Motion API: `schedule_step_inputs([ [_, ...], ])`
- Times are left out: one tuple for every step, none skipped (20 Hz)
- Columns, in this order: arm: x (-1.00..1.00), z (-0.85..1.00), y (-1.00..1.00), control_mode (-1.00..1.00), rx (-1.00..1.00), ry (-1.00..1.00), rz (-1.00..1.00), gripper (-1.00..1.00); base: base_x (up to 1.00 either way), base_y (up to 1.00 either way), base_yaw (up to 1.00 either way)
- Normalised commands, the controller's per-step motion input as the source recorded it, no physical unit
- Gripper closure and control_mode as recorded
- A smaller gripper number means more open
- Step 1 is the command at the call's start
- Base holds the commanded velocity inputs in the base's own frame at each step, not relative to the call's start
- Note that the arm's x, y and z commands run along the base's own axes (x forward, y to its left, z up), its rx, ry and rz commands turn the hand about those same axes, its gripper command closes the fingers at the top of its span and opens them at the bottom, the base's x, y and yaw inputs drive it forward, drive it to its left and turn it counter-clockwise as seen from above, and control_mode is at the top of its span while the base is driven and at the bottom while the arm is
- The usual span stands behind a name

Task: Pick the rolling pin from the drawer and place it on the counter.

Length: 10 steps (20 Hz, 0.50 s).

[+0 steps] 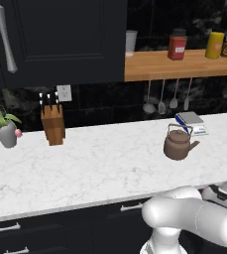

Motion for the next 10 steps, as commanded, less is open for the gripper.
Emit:
schedule_step_inputs([
  [0.0, -0.34, 0.32, -1.0, 0.0, 0.0, 0.0, 1.0, 0.0, 0.0, 0.0],
  [0.0, -0.36, 0.29, -1.0, 0.0, 0.0, 0.0, 1.0, 0.0, 0.0, 0.0],
  [0.0, -0.39, 0.28, -1.0, 0.0, 0.0, 0.0, 1.0, 0.0, 0.0, 0.0],
  [0.0, -0.49, 0.13, -1.0, 0.0, 0.0, 0.0, 1.0, 0.0, 0.0, 0.0],
  [-0.17, -0.51, 0.0, -1.0, 0.0, 0.0, 0.0, 1.0, 0.0, 0.0, 0.0],
  [-0.51, -0.37, -0.11, -1.0, 0.0, 0.0, 0.0, 1.0, 0.0, 0.0, 0.0],
  [-0.65, -0.26, -0.29, -1.0, 0.0, 0.0, 0.0, 1.0, 0.0, 0.0, 0.0],
  [-0.75, -0.06, -0.5, -1.0, 0.0, 0.0, 0.0, 1.0, 0.0, 0.0, 0.0],
  [-0.76, 0.0, -0.69, -1.0, 0.04, 0.0, 0.0, 1.0, 0.0, 0.0, 0.0],
  [-0.82, 0.0, -0.84, -1.0, 0.09, 0.0, -0.03, 1.0, 0.0, 0.0, 0.0],
])
